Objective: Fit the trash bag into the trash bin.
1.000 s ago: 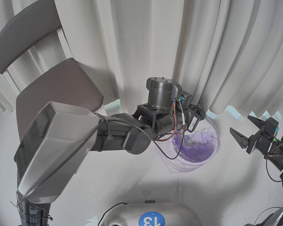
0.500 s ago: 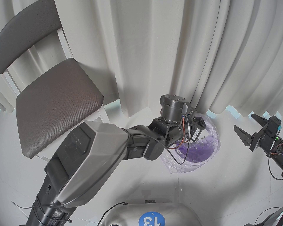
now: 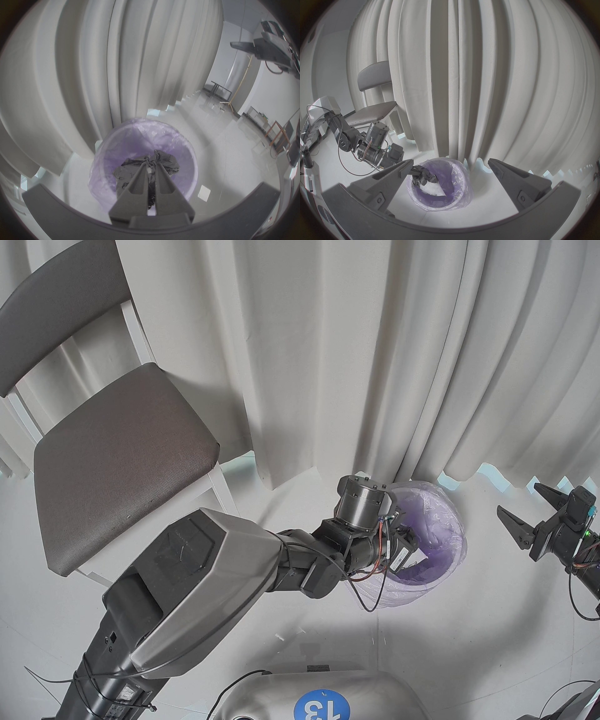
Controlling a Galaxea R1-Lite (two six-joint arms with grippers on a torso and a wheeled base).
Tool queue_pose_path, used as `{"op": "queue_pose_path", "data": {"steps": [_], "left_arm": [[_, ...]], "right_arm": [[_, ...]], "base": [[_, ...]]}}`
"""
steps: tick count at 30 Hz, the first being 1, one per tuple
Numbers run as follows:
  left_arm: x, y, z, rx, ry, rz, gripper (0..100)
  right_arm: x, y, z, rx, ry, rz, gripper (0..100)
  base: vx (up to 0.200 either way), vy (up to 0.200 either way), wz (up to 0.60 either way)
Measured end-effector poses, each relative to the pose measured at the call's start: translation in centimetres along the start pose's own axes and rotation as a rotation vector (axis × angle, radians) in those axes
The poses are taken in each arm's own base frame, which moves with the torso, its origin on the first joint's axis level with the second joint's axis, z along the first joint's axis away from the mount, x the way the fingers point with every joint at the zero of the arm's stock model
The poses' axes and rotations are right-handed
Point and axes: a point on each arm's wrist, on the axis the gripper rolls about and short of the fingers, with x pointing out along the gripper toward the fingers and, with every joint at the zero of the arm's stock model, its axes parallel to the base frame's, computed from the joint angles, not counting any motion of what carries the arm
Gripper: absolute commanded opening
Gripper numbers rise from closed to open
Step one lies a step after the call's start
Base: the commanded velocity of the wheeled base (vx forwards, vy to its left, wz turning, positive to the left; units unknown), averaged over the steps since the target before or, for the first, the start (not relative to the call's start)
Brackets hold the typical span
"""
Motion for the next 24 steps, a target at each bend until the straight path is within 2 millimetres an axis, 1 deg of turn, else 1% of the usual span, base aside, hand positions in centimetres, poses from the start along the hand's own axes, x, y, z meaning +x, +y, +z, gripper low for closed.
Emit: {"op": "queue_pose_path", "data": {"steps": [5,9,12,15,20,24], "left_arm": [[-1.0,1.1,-1.1,0.035,0.070,0.006,0],[-2.1,1.7,-1.2,0.045,0.087,0.010,0],[-2.3,1.8,-0.7,0.045,0.072,0.015,0],[-2.2,1.9,0.1,0.044,0.043,0.022,0],[-1.3,2.0,1.4,0.048,-0.017,0.035,0],[-0.3,1.8,1.9,0.052,-0.042,0.045,0]], "right_arm": [[0.0,0.0,-0.1,-0.001,0.005,0.000,100],[0.0,0.0,-0.2,-0.002,0.009,0.000,100],[0.1,0.0,-0.2,-0.003,0.011,0.001,100],[0.1,0.0,-0.3,-0.003,0.013,0.002,100],[0.0,0.0,-0.3,-0.003,0.015,0.002,100],[0.0,0.0,-0.4,-0.002,0.016,0.001,100]], "base": [[0.000,0.000,0.00],[0.000,0.000,0.00],[0.000,0.000,0.00],[0.000,0.000,0.00],[0.000,0.000,0.00],[0.000,0.000,0.00]]}}
